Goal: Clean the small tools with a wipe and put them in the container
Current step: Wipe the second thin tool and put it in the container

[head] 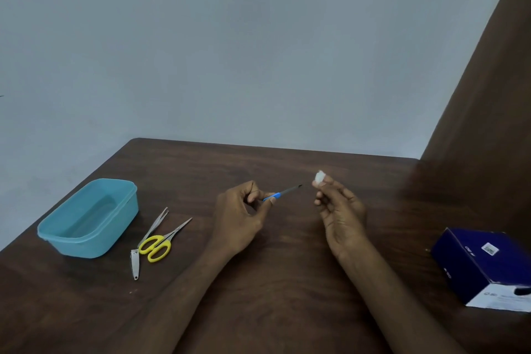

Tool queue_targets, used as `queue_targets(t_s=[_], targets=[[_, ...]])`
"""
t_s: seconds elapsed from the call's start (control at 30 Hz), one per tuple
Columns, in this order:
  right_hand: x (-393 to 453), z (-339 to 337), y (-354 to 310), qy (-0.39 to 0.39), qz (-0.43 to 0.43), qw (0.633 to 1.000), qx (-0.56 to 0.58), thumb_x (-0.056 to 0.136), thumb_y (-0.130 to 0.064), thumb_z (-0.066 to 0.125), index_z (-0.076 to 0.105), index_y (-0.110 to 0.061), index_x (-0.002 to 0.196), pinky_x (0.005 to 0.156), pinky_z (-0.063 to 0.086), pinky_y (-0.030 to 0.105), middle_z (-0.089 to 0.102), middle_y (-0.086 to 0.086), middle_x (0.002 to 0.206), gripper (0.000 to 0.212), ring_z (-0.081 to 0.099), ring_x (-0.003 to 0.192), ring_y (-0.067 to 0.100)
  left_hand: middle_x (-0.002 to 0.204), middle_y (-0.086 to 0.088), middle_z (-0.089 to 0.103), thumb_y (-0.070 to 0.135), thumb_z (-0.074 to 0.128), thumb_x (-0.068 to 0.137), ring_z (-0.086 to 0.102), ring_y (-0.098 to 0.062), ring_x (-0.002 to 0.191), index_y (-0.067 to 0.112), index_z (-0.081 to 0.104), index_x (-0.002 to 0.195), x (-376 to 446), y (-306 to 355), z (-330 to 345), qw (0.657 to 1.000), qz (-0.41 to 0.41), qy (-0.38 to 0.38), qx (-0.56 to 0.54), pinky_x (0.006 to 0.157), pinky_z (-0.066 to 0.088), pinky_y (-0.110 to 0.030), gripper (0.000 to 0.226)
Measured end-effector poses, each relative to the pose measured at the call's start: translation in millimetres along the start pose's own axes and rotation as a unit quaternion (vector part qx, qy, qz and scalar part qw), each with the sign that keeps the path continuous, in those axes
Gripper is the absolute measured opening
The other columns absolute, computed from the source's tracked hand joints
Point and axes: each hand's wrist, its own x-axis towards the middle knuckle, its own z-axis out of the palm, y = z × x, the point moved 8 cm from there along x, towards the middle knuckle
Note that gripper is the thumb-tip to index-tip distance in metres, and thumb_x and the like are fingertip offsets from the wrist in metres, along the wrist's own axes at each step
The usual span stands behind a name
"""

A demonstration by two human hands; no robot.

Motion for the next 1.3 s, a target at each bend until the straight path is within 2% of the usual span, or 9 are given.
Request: queue_targets(t_s=[0.13,0.23,0.57,0.67,0.77,0.87,0.97,1.13,1.3], targets=[[0,-14,-25,0.068,-0.183,0.933,-0.302,0.087,-0.015,0.083,0.081,-0.032,0.089,0.075,0.061,0.029,0.081,-0.008,0.081,0.018,0.077,0.076,0.011,0.067,0.025,0.071,0.007,0.082,0.091,0.079,0.002,0.097,0.019,0.031,0.070,0,0,2,1.000,-0.009,-0.005,-0.011,0.067,0.050,-0.024,0.057],[-13,4,-34,0.022,-0.270,0.888,-0.371,0.088,-0.014,0.083,0.081,-0.033,0.091,0.072,0.056,0.013,0.078,-0.019,0.080,0.018,0.075,0.076,-0.001,0.072,0.010,0.078,0.007,0.083,0.091,0.078,0.002,0.098,0.019,0.032,0.069,-1,0,2,1.000,-0.008,-0.007,-0.024,0.066,0.049,-0.018,0.057],[-15,17,-27,-0.046,-0.267,0.875,-0.401,0.087,-0.019,0.086,0.082,-0.032,0.089,0.070,0.059,0.020,0.078,-0.019,0.078,0.014,0.074,0.073,0.001,0.068,-0.009,0.071,0.007,0.083,0.092,0.078,0.001,0.100,0.021,0.031,0.069,0,3,2,0.999,-0.002,-0.012,-0.033,0.063,0.052,-0.027,0.058],[-16,12,-33,0.003,-0.284,0.844,-0.454,0.085,-0.022,0.086,0.075,-0.035,0.075,0.064,0.050,0.008,0.071,-0.022,0.066,0.020,0.070,0.067,-0.003,0.068,-0.007,0.072,0.008,0.083,0.092,0.079,0.001,0.100,0.021,0.031,0.069,0,2,2,0.999,-0.006,-0.011,-0.032,0.064,0.054,-0.032,0.059],[-20,5,-47,0.058,-0.308,0.840,-0.442,0.087,-0.023,0.084,0.074,-0.037,0.079,0.069,0.056,0.021,0.069,-0.022,0.067,0.019,0.068,0.064,-0.003,0.064,0.003,0.070,0.008,0.084,0.091,0.078,0.002,0.099,0.020,0.031,0.069,0,-1,1,1.000,-0.015,-0.007,-0.024,0.064,0.053,-0.032,0.058],[-35,19,-54,0.005,-0.386,0.816,-0.430,0.086,-0.014,0.084,0.082,-0.027,0.089,0.068,0.050,0.008,0.072,-0.019,0.073,0.014,0.071,0.070,0.001,0.066,-0.001,0.073,0.008,0.084,0.090,0.079,0.001,0.098,0.019,0.032,0.069,0,-1,2,0.999,-0.027,-0.008,-0.031,0.066,0.055,-0.033,0.057],[-39,34,-38,-0.066,-0.401,0.772,-0.489,0.085,-0.015,0.086,0.082,-0.021,0.083,0.063,0.045,0.008,0.069,-0.014,0.066,0.008,0.065,0.063,0.002,0.065,0.003,0.072,0.006,0.084,0.090,0.080,-0.002,0.095,0.019,0.032,0.069,0,-1,0,0.998,-0.035,-0.006,-0.049,0.068,0.054,-0.030,0.058],[-30,20,-44,0.006,-0.359,0.797,-0.487,0.085,-0.017,0.087,0.080,-0.022,0.080,0.063,0.040,0.000,0.065,-0.016,0.061,0.010,0.065,0.061,-0.006,0.069,0.002,0.076,0.006,0.083,0.090,0.081,-0.005,0.097,0.019,0.031,0.069,0,-3,-1,0.997,-0.048,-0.008,-0.056,0.074,0.059,-0.042,0.058],[-38,33,-42,-0.054,-0.442,0.731,-0.516,0.084,-0.007,0.084,0.079,-0.017,0.083,0.066,0.048,0.020,0.070,-0.007,0.072,0.011,0.060,0.063,0.008,0.071,-0.003,0.077,0.006,0.083,0.091,0.081,-0.008,0.096,0.019,0.032,0.069,0,0,1,0.997,-0.052,-0.016,-0.062,0.074,0.058,-0.040,0.057]])
